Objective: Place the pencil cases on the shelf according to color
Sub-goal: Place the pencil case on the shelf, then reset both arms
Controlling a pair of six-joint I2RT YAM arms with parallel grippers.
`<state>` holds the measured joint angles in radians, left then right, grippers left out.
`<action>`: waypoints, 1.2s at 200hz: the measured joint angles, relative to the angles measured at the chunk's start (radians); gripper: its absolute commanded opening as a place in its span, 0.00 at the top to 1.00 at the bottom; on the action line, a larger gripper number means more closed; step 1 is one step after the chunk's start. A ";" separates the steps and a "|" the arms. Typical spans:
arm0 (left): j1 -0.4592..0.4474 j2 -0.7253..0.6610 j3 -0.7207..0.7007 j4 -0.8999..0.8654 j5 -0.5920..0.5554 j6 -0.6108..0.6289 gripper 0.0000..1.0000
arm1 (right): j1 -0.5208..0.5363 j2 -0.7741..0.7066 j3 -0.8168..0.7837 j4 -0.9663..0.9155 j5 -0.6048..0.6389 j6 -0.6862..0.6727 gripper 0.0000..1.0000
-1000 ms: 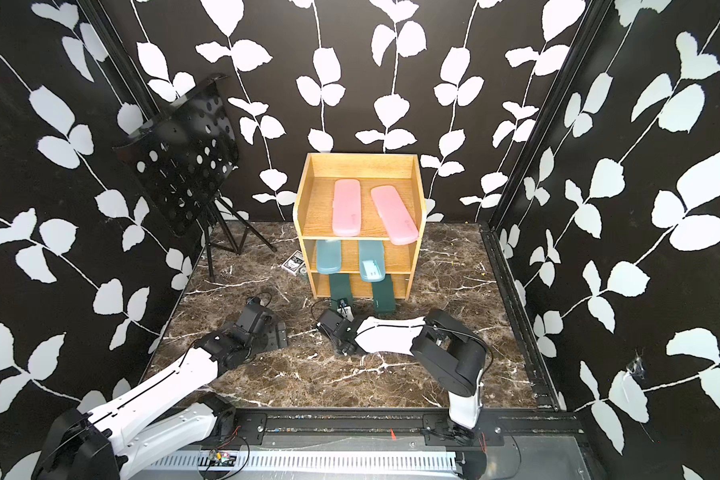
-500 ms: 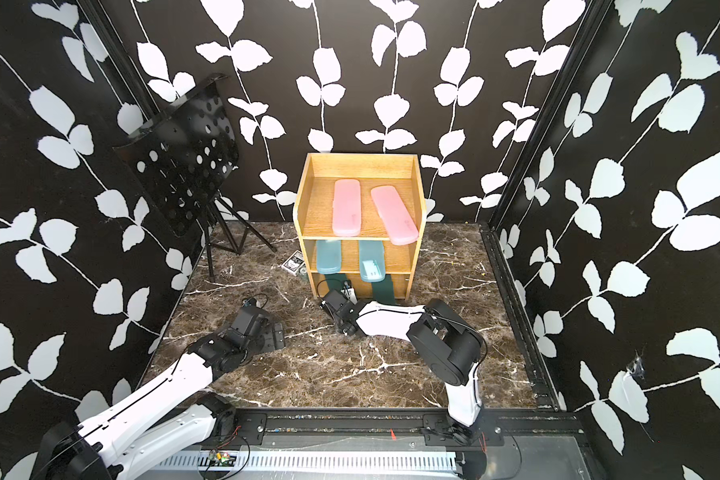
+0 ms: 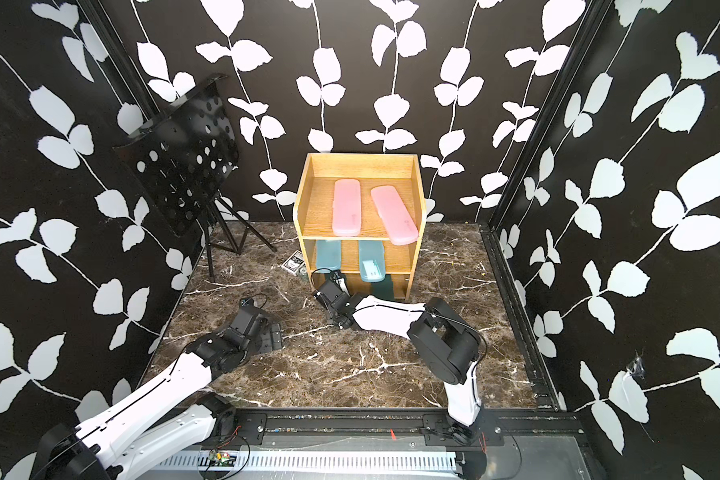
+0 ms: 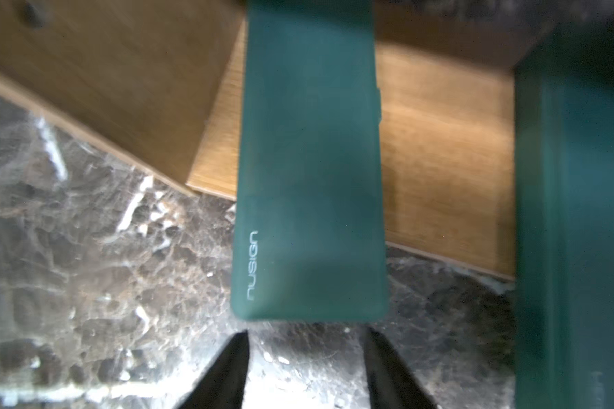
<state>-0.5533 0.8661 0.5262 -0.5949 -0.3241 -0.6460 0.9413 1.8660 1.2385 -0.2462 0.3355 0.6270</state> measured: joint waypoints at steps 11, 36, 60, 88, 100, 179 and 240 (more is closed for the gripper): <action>0.000 -0.033 0.000 -0.004 -0.009 0.010 0.01 | 0.000 -0.063 -0.048 0.007 -0.005 -0.011 0.13; 0.000 -0.122 -0.001 -0.004 -0.035 0.037 0.01 | 0.003 -0.251 -0.176 0.028 -0.003 -0.014 0.01; 0.000 -0.208 -0.012 0.010 -0.070 0.061 0.01 | 0.023 -0.448 -0.314 0.050 0.073 -0.015 0.01; 0.000 -0.283 -0.045 0.059 -0.140 0.097 0.01 | 0.048 -0.676 -0.496 0.047 0.240 -0.011 0.01; 0.000 -0.301 -0.065 0.101 -0.183 0.119 0.01 | 0.042 -0.763 -0.555 0.045 0.329 -0.036 0.01; 0.083 -0.025 -0.158 0.652 -0.478 0.515 0.01 | -0.348 -0.850 -0.661 0.238 0.444 -0.420 0.01; 0.299 0.350 -0.330 1.287 -0.422 0.651 0.01 | -0.630 -0.752 -0.906 0.671 0.346 -0.557 0.01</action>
<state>-0.2546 1.2163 0.1967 0.6922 -0.7456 0.0051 0.3115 1.1145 0.3325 0.4248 0.6811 0.0700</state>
